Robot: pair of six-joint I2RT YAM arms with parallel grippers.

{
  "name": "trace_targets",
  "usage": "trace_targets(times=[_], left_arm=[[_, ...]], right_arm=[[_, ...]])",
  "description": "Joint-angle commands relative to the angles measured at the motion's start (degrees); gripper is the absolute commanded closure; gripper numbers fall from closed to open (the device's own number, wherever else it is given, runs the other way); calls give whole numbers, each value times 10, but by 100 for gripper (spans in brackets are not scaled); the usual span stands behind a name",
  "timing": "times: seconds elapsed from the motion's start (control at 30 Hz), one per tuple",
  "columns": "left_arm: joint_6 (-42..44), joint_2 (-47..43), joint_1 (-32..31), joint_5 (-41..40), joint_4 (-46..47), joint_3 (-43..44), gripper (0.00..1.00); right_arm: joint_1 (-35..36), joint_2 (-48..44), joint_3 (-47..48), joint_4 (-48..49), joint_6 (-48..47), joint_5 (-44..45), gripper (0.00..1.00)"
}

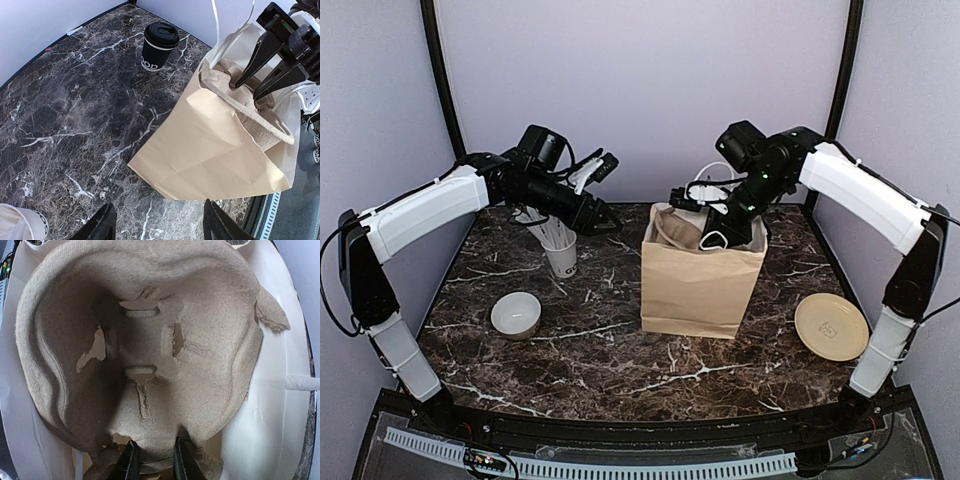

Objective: Pack the takeout coffee

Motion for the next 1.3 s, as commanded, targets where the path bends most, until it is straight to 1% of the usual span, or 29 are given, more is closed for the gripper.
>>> trace_targets(times=[0.0, 0.17, 0.37, 0.47, 0.63, 0.83, 0.97, 1.07, 1.17, 1.27], left_arm=[[7, -22, 5, 0, 8, 0, 38], [8, -12, 5, -3, -1, 12, 38], [5, -5, 5, -1, 0, 13, 38], [4, -3, 5, 1, -2, 15, 38], [5, 8, 5, 5, -11, 31, 38], [0, 17, 5, 12, -4, 32, 38], [-5, 18, 5, 15, 3, 25, 38], [-6, 19, 5, 17, 5, 20, 38], [-6, 21, 5, 19, 4, 19, 38], [-5, 18, 5, 19, 0, 16, 38]], right_arm=[[7, -39, -7, -24, -12, 23, 82], [7, -64, -42, -24, -21, 35, 82], [7, -73, -101, -32, -29, 73, 82], [7, -89, -126, -27, -35, 68, 82], [1, -140, -202, 38, -42, 64, 81], [1, -102, -171, -13, -35, 64, 81], [2, -86, -164, -9, -19, 85, 80], [1, -69, -170, 19, -6, 114, 81], [2, -46, -163, 34, 5, 111, 81], [2, -24, -142, 20, 7, 99, 81]])
